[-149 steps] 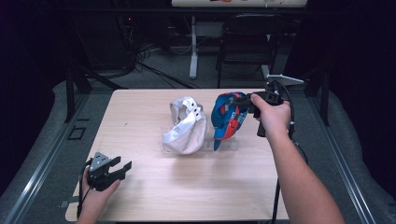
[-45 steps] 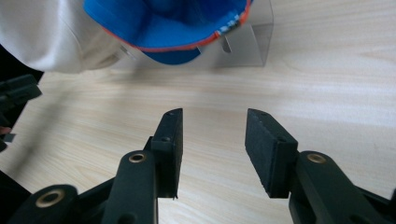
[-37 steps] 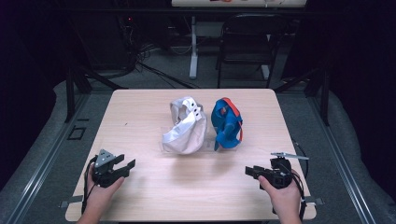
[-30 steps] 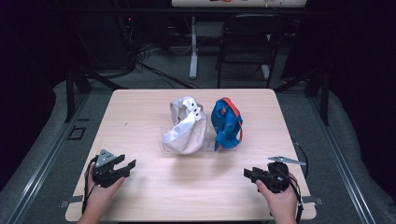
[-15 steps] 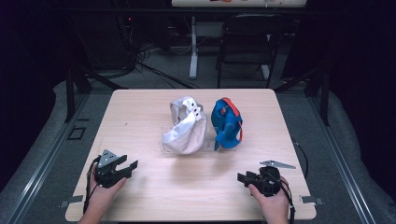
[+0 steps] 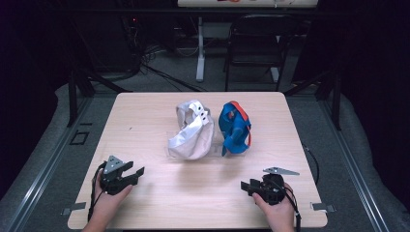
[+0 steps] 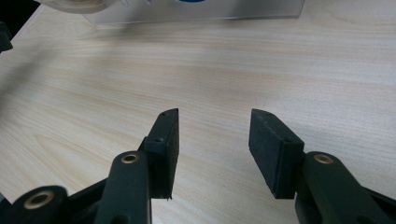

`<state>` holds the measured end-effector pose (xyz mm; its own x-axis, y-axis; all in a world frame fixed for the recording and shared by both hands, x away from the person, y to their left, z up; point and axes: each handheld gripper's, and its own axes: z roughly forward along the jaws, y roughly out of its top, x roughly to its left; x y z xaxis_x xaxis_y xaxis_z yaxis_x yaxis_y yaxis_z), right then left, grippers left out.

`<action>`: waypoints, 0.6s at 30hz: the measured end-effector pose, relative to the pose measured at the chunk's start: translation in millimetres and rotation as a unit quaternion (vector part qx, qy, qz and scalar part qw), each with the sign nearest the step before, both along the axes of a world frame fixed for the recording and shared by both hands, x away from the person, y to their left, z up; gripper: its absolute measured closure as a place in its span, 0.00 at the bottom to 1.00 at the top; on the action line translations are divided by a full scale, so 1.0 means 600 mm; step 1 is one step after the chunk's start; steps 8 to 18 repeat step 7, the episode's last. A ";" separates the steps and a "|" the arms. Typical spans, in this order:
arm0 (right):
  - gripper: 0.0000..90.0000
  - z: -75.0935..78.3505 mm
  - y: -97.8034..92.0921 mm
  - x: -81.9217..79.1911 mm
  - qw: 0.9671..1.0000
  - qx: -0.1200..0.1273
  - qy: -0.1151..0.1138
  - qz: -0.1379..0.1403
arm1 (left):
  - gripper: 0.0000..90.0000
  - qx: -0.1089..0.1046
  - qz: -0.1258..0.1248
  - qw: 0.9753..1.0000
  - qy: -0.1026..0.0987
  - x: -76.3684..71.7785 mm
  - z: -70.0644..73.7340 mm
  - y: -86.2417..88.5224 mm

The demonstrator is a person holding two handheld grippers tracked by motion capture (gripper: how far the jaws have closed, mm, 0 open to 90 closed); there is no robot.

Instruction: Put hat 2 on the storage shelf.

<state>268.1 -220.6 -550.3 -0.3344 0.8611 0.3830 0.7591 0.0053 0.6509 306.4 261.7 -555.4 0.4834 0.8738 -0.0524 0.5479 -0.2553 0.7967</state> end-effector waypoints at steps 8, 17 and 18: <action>0.59 -0.002 -0.015 0.005 0.997 0.062 0.036 0.000 | 0.51 0.007 -0.002 1.000 -0.002 0.000 0.000 -0.005; 0.59 -0.002 -0.015 0.005 0.997 0.062 0.036 0.000 | 0.51 0.007 -0.002 1.000 -0.002 0.000 0.000 -0.005; 0.59 -0.002 -0.015 0.005 0.997 0.062 0.036 0.000 | 0.51 0.007 -0.002 1.000 -0.002 0.000 0.000 -0.005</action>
